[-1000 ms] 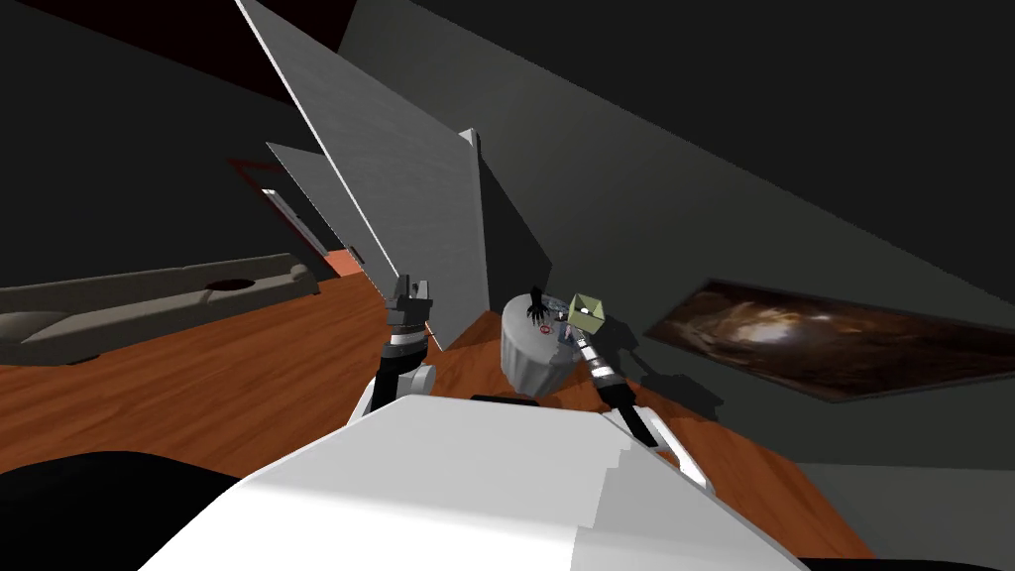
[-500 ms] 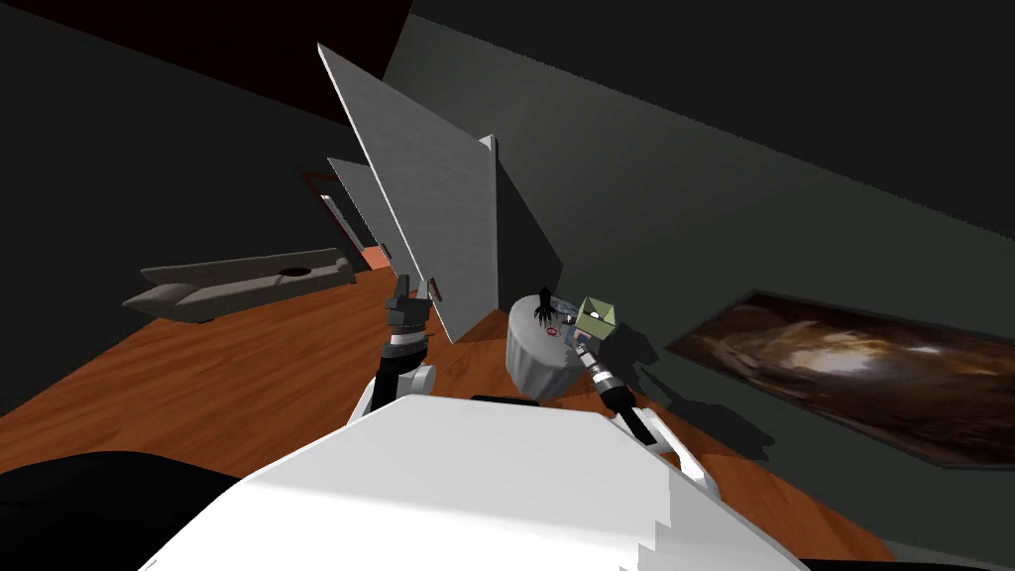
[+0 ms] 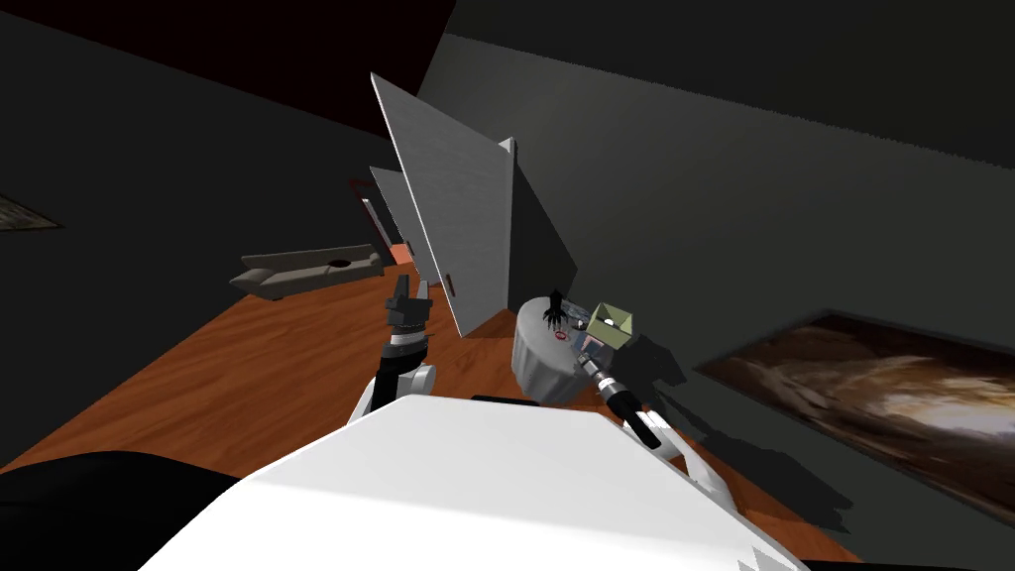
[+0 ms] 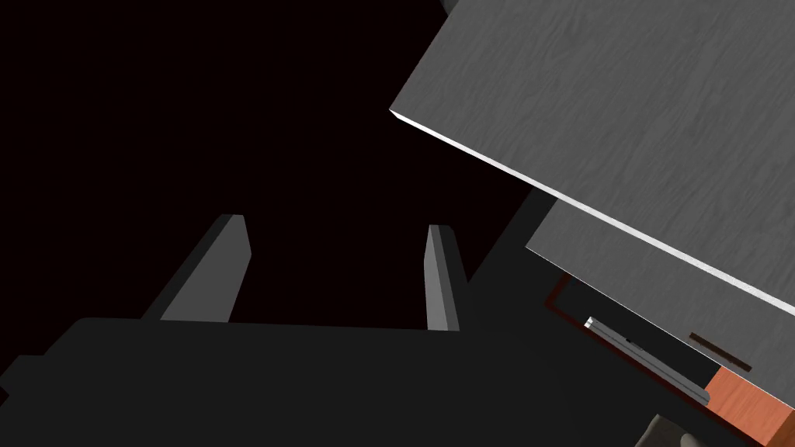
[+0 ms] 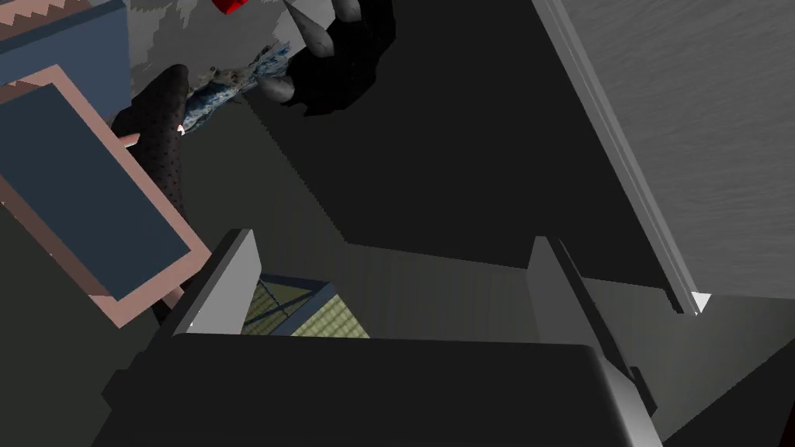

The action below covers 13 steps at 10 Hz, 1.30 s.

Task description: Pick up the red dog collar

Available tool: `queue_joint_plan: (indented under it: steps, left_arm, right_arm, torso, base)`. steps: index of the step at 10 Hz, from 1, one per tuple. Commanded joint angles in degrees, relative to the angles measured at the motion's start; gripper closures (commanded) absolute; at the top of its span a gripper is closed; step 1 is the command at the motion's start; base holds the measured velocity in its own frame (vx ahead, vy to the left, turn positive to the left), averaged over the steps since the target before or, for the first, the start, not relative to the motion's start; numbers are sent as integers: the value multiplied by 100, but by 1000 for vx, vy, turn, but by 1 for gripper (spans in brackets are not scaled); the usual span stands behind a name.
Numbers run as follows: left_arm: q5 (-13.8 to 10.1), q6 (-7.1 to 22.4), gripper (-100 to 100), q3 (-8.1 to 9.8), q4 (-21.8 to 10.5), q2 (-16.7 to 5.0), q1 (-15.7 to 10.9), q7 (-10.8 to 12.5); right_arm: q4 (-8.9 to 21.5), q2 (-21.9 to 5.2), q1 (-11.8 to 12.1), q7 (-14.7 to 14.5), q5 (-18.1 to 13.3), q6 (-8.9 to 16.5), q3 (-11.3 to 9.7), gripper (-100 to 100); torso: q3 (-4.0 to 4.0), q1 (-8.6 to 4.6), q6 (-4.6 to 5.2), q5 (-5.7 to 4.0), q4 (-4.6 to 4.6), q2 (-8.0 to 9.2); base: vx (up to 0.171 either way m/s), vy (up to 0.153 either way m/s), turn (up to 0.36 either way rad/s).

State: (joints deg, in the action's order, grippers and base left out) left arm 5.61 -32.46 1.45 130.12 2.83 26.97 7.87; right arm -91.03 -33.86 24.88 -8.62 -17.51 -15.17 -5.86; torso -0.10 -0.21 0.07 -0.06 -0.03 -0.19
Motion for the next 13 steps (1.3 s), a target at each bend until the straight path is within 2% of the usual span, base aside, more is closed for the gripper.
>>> queue_joint_plan:
  steps: [1,2,3,4,6,8,9,10,11,12,13]
  left_arm:
    - [0,0,0,0,0,0,0,0]
    - [0,0,0,-1,0,0,-1,0]
    - [0,0,0,0,0,0,0,0]
    - [0,0,0,0,0,0,0,0]
    - [0,0,0,0,0,0,0,0]
    - [0,0,0,0,0,0,1,0]
    - [0,0,0,0,0,0,1,0]
    - [0,0,0,0,0,0,0,0]
    - [0,0,0,0,0,0,1,0]
    - [0,0,0,0,0,0,0,0]
    - [0,0,0,0,0,0,1,0]
  right_arm:
    - [286,-232,-25,18,-65,-8,-104,-100]
    - [367,-232,-25,18,-65,-8,-104,-100]
    - [532,-427,-69,41,-122,30,-214,-100]
    - [617,-427,-69,41,-122,30,-214,-100]
    - [1039,-793,-157,97,-224,93,-443,-100]
    - [1106,-804,-157,97,-224,93,-443,-100]
    - [1338,-985,-200,129,-270,117,-561,-100]
    - [1343,-985,-200,129,-270,117,-561,-100]
    - [1568,-1157,-243,164,-312,136,-681,-100]
    - [1573,-1157,-243,164,-312,136,-681,-100]
    - [1793,-1321,-284,201,-350,150,-802,-100]
  torso:
    - [0,0,0,0,0,0]
    - [-1,3,-5,1,0,-2]
    - [-2,4,2,1,-1,-4]
    - [-4,6,-4,1,-1,-7]
    - [-6,8,-4,2,-2,-11]
    - [-8,8,1,1,-3,-13]
    - [-7,9,2,2,-2,-12]
    - [-8,12,-4,3,-2,-14]
    - [-8,11,1,3,-3,-15]
    - [-10,13,-2,3,-3,-18]
    - [-10,12,1,3,-4,-18]
  base:
    - [-19,-7,261]
    - [-9,-9,104]
    - [-6,0,198]
    - [-2,-3,122]
    - [5,6,277]
    - [8,0,48]
    - [9,15,205]
    - [13,8,118]
    - [21,15,171]
    - [21,9,116]
    - [31,15,200]
